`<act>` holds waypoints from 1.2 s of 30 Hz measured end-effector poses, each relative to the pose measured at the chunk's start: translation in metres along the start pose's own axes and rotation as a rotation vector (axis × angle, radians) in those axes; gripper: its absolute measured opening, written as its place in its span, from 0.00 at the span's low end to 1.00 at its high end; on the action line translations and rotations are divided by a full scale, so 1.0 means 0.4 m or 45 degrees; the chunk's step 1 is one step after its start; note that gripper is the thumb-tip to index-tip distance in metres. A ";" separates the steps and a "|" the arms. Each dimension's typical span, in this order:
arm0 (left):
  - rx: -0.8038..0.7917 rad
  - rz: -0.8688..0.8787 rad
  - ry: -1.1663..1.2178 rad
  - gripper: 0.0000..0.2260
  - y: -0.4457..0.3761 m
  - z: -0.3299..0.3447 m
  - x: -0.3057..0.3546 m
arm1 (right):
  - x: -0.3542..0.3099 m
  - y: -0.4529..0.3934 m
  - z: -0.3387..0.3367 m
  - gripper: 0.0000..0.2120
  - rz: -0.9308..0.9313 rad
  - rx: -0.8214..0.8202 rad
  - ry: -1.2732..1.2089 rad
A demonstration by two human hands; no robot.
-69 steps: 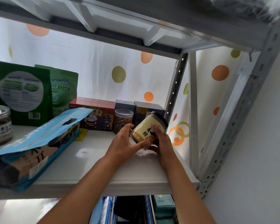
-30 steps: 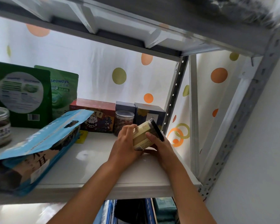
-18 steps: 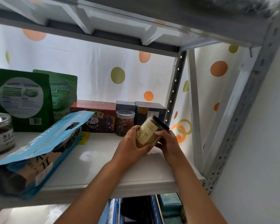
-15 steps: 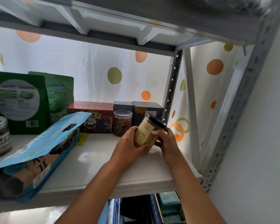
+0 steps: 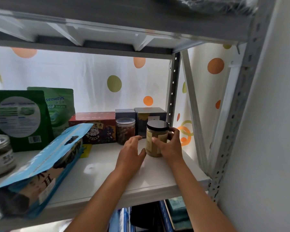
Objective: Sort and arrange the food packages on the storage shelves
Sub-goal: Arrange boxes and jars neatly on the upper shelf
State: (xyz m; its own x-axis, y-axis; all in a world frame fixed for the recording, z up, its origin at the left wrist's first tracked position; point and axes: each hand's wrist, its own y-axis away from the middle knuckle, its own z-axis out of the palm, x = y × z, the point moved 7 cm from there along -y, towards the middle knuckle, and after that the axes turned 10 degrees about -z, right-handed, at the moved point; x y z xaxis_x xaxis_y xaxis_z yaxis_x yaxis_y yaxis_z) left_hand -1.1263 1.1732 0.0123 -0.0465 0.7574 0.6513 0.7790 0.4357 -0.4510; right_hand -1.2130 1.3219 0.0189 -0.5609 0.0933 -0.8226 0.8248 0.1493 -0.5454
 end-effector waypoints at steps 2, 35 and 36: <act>0.025 -0.052 -0.003 0.23 -0.007 -0.003 -0.013 | 0.005 -0.002 0.003 0.35 -0.016 0.008 0.046; 0.071 -0.342 -0.265 0.20 -0.119 -0.074 -0.193 | -0.047 -0.076 0.369 0.31 -0.302 -0.385 0.481; 0.070 -0.358 -0.265 0.21 -0.120 -0.074 -0.196 | -0.046 -0.082 0.364 0.29 -0.311 -0.365 0.444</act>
State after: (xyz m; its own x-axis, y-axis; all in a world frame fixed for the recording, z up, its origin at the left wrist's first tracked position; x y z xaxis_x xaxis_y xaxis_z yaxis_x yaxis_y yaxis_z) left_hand -1.1415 1.0785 0.0008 -0.3853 0.6846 0.6187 0.6831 0.6624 -0.3075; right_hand -1.2190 1.1720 0.0285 -0.7655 0.3375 -0.5478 0.6414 0.4668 -0.6088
